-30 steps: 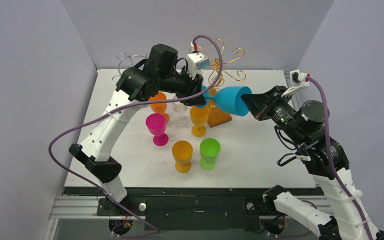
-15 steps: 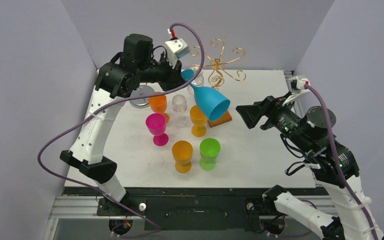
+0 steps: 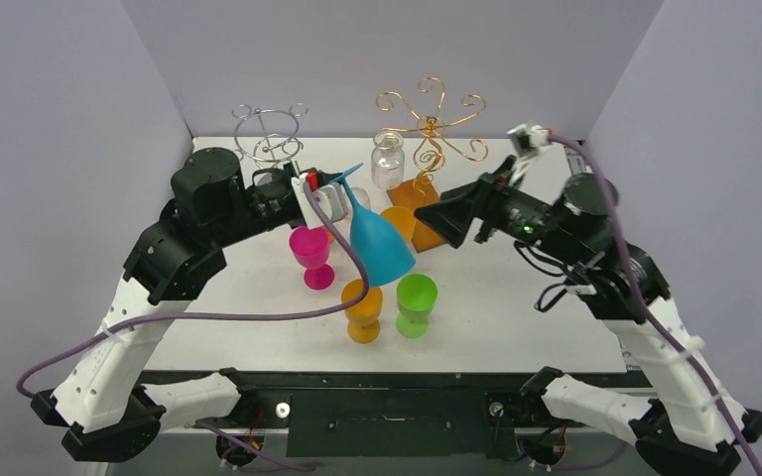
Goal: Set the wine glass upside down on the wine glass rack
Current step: Turn the wine glass upside down at the wine rack.
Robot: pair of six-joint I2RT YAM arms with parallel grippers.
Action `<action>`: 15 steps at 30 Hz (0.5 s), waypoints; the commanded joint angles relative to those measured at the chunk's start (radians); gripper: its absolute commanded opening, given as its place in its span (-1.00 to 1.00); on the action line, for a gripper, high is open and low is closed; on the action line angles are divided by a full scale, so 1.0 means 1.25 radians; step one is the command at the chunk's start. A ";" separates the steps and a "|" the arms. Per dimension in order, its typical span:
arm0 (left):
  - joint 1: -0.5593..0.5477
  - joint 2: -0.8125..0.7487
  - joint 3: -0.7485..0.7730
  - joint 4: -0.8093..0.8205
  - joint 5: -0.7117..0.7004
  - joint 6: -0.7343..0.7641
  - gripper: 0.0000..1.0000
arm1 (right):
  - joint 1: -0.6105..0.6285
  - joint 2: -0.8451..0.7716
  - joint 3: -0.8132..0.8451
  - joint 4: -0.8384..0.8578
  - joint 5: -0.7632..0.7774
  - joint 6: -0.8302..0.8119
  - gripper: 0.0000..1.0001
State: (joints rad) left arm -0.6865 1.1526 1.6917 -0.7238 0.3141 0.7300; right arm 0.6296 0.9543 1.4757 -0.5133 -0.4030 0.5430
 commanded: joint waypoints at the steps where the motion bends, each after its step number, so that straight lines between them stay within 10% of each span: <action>1: -0.017 -0.060 -0.096 0.184 -0.037 0.135 -1.00 | 0.097 0.064 -0.004 0.055 -0.010 -0.010 0.57; 15: -0.060 -0.062 -0.086 0.185 -0.061 0.217 -1.00 | 0.235 0.107 -0.098 0.042 0.105 -0.146 0.59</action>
State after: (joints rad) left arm -0.7578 1.0756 1.5352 -0.5625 0.2436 0.9768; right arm 0.9081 1.1019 1.4025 -0.4847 -0.3367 0.4366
